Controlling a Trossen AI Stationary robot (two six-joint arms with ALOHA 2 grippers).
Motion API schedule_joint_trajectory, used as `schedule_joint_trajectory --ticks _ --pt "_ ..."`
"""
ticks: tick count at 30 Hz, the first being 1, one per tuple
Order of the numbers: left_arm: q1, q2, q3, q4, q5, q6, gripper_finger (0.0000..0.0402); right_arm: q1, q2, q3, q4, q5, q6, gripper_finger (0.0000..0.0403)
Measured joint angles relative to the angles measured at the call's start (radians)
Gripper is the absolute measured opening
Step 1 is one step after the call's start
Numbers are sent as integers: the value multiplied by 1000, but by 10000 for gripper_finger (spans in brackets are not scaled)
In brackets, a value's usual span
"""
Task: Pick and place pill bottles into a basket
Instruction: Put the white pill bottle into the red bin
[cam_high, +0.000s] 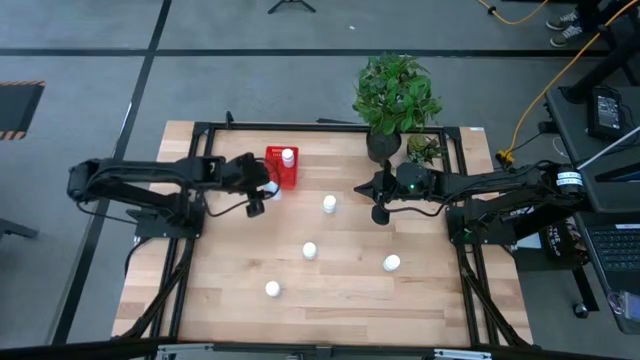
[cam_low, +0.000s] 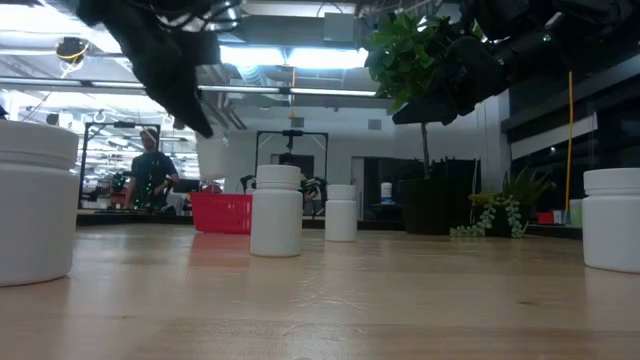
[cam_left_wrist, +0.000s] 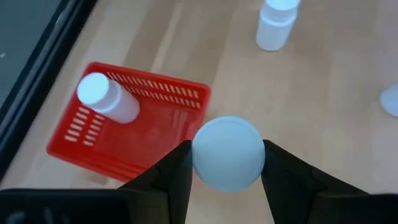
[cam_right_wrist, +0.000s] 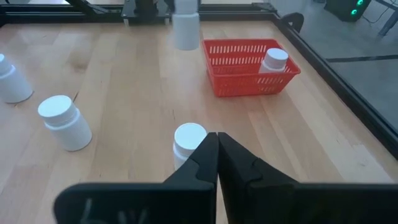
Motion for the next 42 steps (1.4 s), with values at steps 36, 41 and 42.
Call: schedule_joint_trajectory --ticks 36,41,42 --pt "384 278 137 75 -24 295 155 1 0 0 -3 -150 -77 10" --pt "401 278 137 75 -16 295 155 0 0 0 0 -146 -75 10" --pt "404 278 137 77 -16 295 155 0 0 0 0 -146 -75 10"
